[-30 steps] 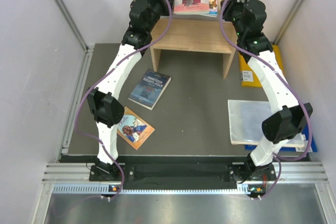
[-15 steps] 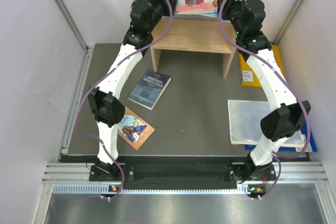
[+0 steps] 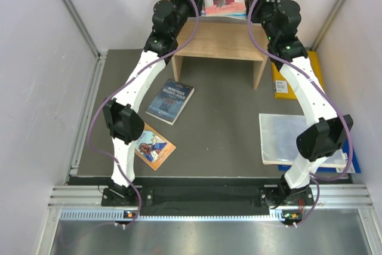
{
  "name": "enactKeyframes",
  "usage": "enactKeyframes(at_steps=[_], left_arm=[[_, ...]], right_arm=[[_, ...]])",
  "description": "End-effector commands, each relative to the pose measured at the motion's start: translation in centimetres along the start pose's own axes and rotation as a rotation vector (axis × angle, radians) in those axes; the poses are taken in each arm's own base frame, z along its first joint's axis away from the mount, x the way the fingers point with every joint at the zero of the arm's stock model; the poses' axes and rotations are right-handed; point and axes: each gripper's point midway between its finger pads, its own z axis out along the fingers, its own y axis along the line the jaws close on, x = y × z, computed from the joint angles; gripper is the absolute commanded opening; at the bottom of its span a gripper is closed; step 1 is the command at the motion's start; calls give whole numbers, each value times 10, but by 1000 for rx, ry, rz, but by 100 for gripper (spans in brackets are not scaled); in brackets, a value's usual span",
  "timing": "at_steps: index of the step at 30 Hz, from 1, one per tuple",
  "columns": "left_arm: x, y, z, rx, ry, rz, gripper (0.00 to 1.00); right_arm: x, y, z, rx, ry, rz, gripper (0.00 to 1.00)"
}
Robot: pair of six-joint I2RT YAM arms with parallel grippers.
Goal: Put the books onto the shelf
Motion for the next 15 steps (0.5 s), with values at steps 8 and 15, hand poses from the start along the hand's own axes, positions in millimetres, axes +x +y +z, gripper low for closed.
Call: enactKeyframes(at_steps=[8,15], left_arm=[[-92,13,-39,-136,-219,107,20],[-70,14,-62,-127,-133,109,20]], right_arm=[[-5,-4,-14,22,-31,-14,36],[-15,-2,-20,17,-54,-8,36]])
